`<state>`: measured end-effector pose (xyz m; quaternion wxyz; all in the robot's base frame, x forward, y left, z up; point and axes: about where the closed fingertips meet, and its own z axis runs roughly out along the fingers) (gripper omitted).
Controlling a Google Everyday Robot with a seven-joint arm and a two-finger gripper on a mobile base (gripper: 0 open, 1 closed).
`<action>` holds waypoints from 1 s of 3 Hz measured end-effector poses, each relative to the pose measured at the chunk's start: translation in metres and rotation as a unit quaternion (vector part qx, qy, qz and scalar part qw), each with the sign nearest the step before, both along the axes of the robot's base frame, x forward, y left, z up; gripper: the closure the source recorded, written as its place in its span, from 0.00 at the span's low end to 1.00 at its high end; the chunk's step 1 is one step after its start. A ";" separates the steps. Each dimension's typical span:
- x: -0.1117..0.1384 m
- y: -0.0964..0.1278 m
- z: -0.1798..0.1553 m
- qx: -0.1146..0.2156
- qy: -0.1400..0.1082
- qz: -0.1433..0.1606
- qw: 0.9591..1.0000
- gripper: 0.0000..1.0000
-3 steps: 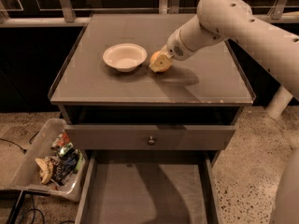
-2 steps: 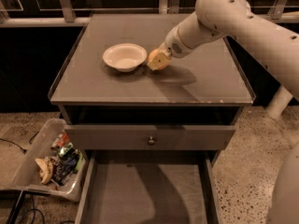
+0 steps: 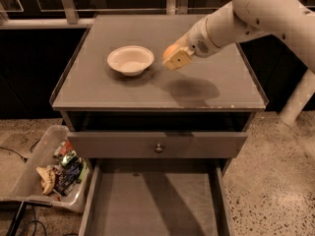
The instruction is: Place orange into middle drawer
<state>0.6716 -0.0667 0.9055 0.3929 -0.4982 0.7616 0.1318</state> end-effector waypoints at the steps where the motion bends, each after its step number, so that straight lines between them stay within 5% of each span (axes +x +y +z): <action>1: -0.047 -0.020 0.022 0.015 -0.029 -0.001 0.999 1.00; 3: -0.153 -0.049 0.027 0.007 -0.060 -0.029 0.998 1.00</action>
Offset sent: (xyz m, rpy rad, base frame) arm -0.1810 -0.0723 0.0312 0.0238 -0.1442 -0.0758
